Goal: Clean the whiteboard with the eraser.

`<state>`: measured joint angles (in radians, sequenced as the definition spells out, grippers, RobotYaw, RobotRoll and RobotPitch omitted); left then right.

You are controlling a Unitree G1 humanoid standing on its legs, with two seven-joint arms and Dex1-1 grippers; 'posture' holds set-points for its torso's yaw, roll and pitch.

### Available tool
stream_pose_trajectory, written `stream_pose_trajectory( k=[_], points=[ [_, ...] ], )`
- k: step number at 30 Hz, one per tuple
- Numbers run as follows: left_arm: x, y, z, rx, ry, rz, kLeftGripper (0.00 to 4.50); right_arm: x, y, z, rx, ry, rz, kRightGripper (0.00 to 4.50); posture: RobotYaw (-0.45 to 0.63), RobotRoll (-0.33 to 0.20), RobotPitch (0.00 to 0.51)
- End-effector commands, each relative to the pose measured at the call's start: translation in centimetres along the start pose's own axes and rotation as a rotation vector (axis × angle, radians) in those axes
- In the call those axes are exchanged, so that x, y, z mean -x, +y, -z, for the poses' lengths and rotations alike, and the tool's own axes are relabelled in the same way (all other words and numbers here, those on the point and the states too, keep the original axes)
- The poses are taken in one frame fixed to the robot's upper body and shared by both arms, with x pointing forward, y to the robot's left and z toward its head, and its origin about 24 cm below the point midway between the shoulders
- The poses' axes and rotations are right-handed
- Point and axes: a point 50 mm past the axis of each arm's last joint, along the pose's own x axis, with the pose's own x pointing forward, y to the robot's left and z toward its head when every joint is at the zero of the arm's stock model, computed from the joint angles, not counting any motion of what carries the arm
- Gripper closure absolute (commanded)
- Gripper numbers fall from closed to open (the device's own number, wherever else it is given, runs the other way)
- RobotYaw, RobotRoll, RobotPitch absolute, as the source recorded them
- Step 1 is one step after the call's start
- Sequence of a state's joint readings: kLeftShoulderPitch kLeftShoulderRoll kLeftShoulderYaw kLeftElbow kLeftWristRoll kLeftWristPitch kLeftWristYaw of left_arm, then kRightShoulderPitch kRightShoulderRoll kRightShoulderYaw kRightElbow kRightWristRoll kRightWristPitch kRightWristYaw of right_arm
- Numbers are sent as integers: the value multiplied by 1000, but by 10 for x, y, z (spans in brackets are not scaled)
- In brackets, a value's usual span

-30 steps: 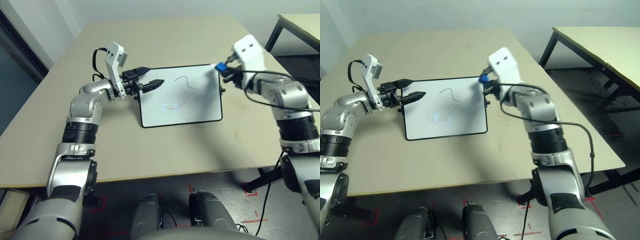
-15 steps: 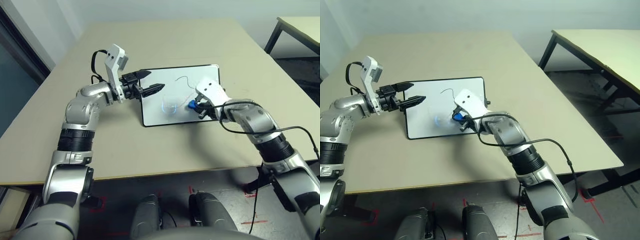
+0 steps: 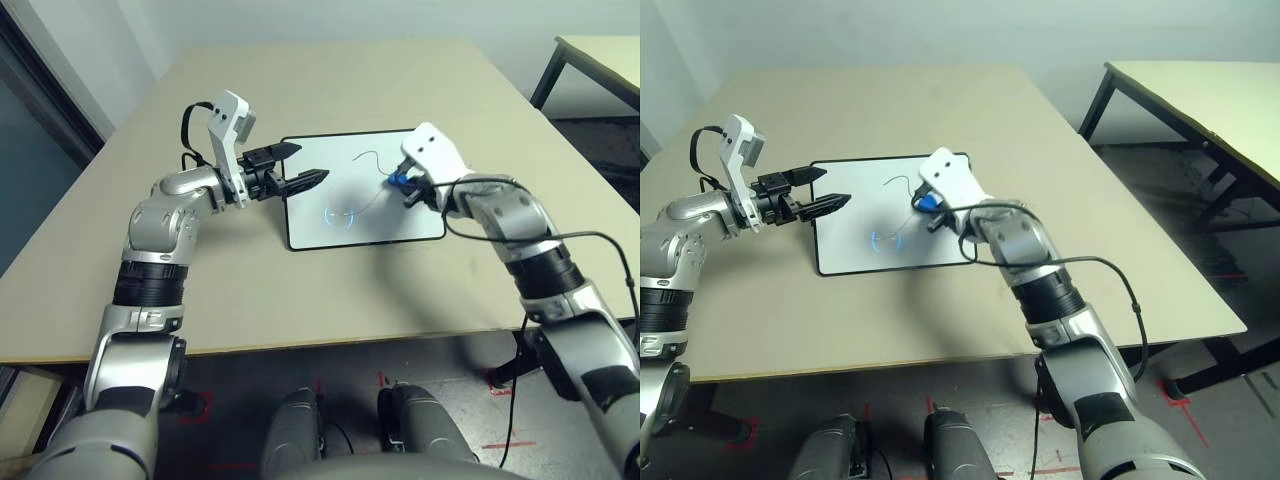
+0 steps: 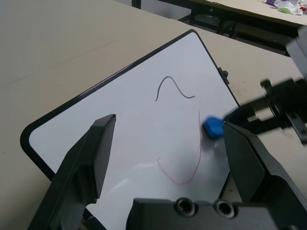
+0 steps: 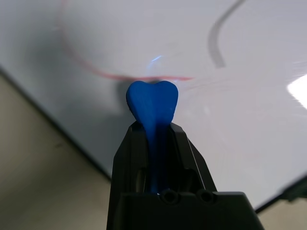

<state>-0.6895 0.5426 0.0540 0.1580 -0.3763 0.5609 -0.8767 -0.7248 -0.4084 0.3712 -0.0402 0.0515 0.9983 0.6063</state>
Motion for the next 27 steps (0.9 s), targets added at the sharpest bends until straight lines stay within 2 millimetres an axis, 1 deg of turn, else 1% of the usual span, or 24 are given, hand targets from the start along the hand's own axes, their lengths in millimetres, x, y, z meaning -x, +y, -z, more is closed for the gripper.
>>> stream_pose_trajectory(
  k=[1, 3, 6, 8, 10, 12, 13, 16, 18, 21, 24, 27],
  points=[
    [2, -1, 3, 9, 12, 1, 0, 0, 3, -1, 9, 13, 3, 4009, -54, 0, 80],
    [2, -1, 3, 11, 13, 0, 0, -1, -11, -9, 13, -19, 72, 4009, -54, 0, 81],
    [2, -2, 4, 14, 15, 1, 0, -3, -38, -31, 24, -100, 194, 4009, -52, 0, 84],
    [3, -2, 5, 17, 16, 1, 0, -5, -49, -41, 24, -133, 227, 4009, -50, 0, 85],
    [3, -3, 6, 20, 18, 0, 0, -8, -53, -45, 28, -135, 230, 4009, -48, 0, 86],
    [3, -3, 7, 21, 19, -1, 0, -12, -52, -42, 36, -119, 215, 4012, -43, 0, 88],
    [4, -3, 7, 22, 19, -2, 0, -13, -47, -38, 47, -97, 189, 4021, -42, 0, 89],
    [6, -4, 7, 23, 20, -7, 0, -13, -26, -22, 67, -29, 91, 4027, -40, 0, 91],
    [7, -4, 8, 25, 21, -9, 0, -8, -10, -11, 77, 12, 37, 4027, -40, 0, 94],
    [8, -5, 9, 28, 22, -11, 0, -1, 5, -3, 80, 37, 3, 4028, -42, 0, 94],
    [7, -6, 10, 32, 21, -11, 0, 0, 7, -2, 77, 56, 5, 4036, -41, 0, 95],
    [7, -7, 9, 33, 19, -11, 0, -1, -9, -10, 78, 36, 87, 4039, -40, 0, 96]
  ],
)
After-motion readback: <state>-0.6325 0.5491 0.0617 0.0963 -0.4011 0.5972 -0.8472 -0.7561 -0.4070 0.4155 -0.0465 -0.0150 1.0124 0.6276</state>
